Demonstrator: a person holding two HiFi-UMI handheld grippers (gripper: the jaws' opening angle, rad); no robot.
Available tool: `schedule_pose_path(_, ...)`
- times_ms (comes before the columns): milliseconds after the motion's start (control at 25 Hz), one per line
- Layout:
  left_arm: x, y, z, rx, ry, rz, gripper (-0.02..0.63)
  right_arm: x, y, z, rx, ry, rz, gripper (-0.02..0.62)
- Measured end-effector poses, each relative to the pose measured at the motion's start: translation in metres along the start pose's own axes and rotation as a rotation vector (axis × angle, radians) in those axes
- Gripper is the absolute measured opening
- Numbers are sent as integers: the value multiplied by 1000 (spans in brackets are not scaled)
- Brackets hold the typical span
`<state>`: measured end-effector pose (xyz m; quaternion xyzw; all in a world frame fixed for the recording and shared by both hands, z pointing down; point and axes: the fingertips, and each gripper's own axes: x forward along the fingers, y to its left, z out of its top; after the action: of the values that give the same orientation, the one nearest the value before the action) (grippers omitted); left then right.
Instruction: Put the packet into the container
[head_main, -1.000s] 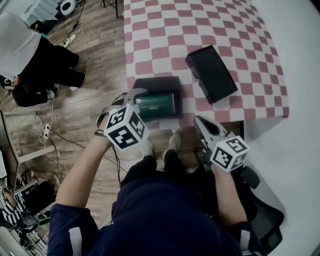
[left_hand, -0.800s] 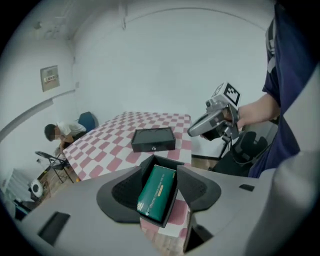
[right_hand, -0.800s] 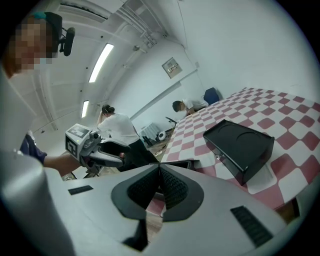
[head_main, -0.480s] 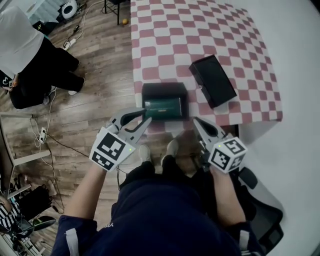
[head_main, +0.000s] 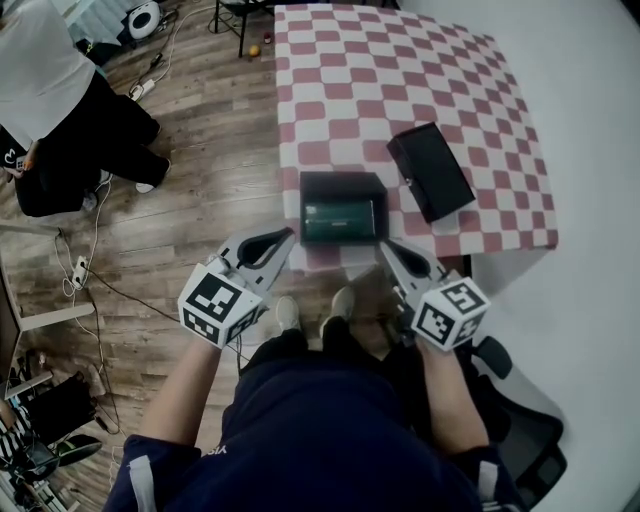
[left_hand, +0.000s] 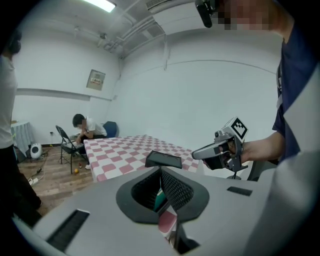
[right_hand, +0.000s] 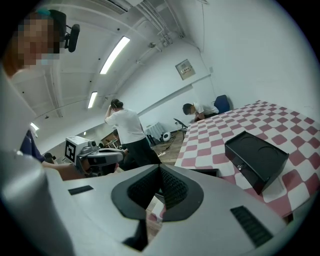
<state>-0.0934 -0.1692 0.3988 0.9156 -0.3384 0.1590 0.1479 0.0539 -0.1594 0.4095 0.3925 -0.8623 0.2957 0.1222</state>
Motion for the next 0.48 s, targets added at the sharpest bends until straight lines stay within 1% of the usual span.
schedule_pose_path(200, -9, -1, 0, -53, -29, -25, 25, 3, 15, 9, -24, -13, 12, 17)
schedule_pose_path(480, -12, 0, 7, -54, -63, -50, 23, 10, 26, 23, -98, -27, 20, 17)
